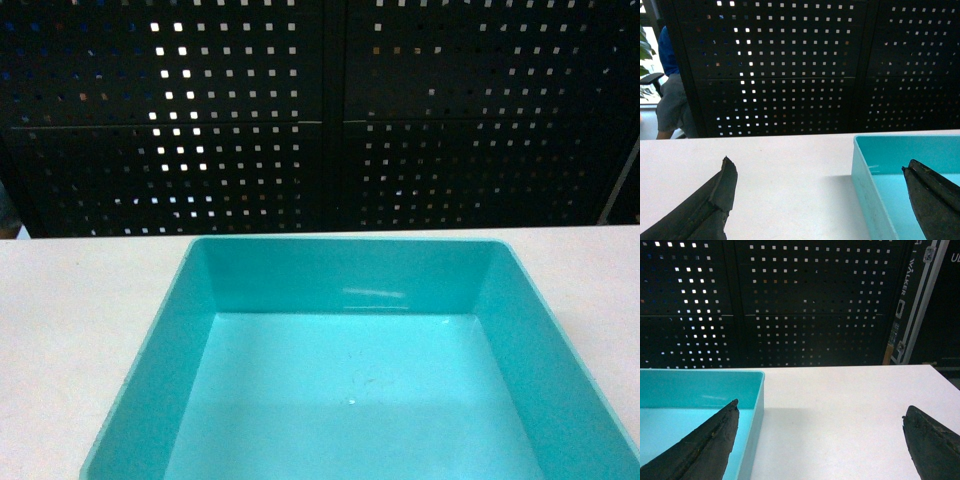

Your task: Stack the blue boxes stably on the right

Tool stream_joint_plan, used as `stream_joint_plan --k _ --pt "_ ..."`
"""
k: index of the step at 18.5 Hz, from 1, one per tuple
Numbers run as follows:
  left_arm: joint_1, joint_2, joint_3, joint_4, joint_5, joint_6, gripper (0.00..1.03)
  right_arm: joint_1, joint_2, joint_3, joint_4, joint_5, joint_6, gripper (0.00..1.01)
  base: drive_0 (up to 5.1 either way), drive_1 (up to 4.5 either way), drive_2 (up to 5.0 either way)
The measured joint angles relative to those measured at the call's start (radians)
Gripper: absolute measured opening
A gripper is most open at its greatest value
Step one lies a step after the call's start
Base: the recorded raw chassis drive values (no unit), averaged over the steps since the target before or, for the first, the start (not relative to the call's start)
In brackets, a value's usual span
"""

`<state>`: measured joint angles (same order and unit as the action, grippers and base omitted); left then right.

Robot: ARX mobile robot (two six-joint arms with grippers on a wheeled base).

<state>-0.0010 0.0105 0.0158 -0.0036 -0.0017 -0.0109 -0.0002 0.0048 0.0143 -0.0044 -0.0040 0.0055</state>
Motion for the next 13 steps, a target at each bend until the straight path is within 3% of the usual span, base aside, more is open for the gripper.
stream_joint_plan --k 13 --pt "0.0 0.0 0.0 0.0 0.0 0.0 0.98 0.0 0.0 0.0 0.0 0.0 0.0 0.98 0.0 0.0 0.0"
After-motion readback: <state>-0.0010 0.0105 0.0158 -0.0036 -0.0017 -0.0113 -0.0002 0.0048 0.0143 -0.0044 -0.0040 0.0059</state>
